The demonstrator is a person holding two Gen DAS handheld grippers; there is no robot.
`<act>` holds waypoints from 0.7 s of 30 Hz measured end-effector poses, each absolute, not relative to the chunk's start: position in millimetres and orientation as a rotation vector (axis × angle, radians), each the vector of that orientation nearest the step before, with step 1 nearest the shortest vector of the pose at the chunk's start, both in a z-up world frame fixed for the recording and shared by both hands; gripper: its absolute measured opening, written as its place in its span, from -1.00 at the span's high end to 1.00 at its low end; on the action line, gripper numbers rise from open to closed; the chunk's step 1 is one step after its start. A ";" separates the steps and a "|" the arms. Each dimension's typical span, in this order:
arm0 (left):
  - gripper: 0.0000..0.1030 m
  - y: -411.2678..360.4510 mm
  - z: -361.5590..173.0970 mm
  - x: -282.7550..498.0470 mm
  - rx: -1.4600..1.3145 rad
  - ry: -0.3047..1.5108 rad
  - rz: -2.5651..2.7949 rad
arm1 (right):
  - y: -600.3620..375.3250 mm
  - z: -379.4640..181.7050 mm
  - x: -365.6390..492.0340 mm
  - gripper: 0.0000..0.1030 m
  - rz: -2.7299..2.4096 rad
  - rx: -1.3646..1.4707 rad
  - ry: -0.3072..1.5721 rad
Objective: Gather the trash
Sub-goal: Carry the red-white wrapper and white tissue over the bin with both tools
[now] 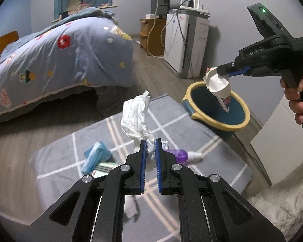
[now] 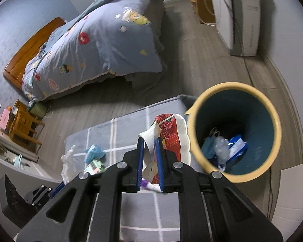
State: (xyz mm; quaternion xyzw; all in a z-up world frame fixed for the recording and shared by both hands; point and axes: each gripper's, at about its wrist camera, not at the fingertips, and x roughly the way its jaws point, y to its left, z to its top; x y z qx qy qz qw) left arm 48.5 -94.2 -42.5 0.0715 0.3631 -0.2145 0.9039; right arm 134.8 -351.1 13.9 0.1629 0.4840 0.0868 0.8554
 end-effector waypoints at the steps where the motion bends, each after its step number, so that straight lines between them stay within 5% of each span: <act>1: 0.81 -99.4 -42.6 50.6 0.152 0.751 -0.447 | -358.9 13.2 136.3 0.77 0.173 0.341 1.014; 21: 0.81 -187.5 -59.1 87.1 0.261 0.798 -0.524 | -466.9 -18.4 164.6 0.77 0.036 0.259 1.052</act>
